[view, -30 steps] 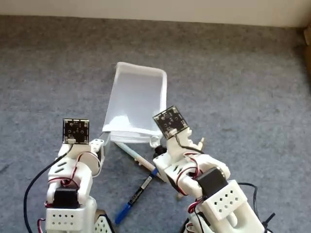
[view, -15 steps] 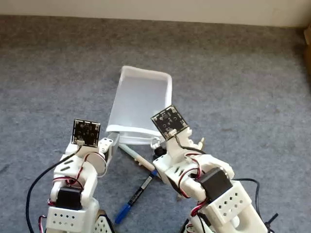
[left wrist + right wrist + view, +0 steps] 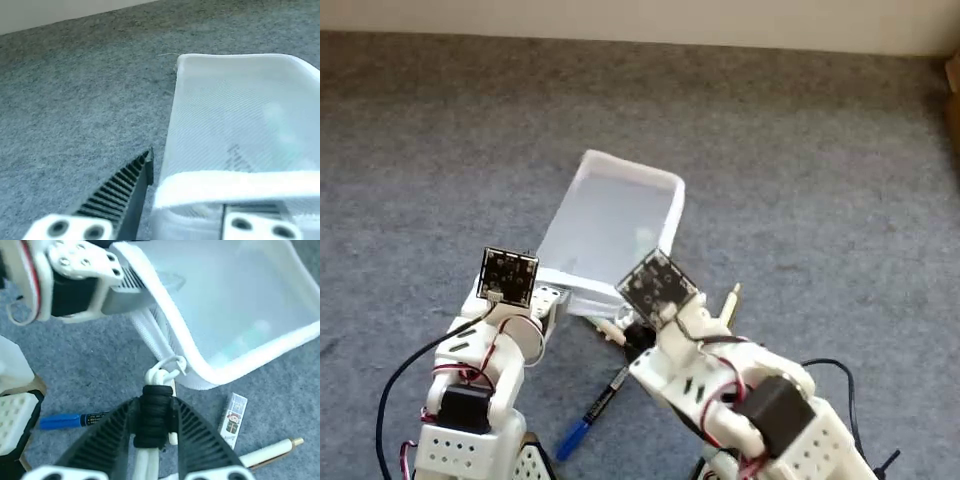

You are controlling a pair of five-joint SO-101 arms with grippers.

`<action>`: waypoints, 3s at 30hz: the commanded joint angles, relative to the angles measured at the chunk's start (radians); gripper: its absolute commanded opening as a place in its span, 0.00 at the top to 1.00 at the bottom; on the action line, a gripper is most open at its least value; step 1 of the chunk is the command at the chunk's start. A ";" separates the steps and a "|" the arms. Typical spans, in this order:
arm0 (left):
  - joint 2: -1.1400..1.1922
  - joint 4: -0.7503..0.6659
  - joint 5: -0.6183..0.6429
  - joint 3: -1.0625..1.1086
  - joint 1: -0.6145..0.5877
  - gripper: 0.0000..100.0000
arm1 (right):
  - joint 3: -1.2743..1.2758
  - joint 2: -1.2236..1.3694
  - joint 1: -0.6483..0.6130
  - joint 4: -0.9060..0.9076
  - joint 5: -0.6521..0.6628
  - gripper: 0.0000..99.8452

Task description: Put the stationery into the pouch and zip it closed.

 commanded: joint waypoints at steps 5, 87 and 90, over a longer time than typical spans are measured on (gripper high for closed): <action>-0.018 0.008 -0.011 0.022 0.010 0.87 | -0.061 -0.119 -0.022 -0.005 0.018 0.99; 0.598 0.427 -0.020 -0.763 -0.189 0.99 | 0.101 0.295 0.446 -0.383 -0.083 0.80; 0.731 0.427 0.000 -0.849 -0.188 0.99 | 0.101 0.303 0.444 -0.383 -0.083 0.80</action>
